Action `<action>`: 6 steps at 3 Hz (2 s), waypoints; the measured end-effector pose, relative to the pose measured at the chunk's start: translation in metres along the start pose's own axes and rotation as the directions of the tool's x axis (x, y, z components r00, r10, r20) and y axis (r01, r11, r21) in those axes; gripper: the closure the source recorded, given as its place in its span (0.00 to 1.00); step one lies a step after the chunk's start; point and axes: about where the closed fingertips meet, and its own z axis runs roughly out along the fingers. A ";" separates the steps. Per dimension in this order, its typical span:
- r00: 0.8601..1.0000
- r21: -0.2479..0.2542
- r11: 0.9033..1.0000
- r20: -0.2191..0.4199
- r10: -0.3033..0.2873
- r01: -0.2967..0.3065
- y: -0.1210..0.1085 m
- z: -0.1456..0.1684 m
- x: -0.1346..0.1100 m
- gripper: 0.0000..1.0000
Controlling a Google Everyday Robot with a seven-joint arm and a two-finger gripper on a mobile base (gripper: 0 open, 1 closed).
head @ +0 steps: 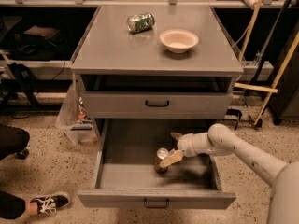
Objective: Pick orange can from middle drawer and place on counter
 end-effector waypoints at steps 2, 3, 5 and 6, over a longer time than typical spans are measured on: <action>0.988 -0.032 0.994 0.114 0.105 -0.102 0.021 0.014 0.055 0.00; 0.987 -0.034 0.994 0.115 0.111 -0.107 0.023 0.016 0.058 0.00; 0.983 -0.054 0.994 0.154 0.103 -0.096 0.034 0.030 0.052 0.00; 0.983 -0.054 0.994 0.154 0.103 -0.096 0.034 0.030 0.052 0.18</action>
Offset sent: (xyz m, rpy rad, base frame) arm -0.0581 -0.0249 -0.0818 0.2136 0.1036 -0.0975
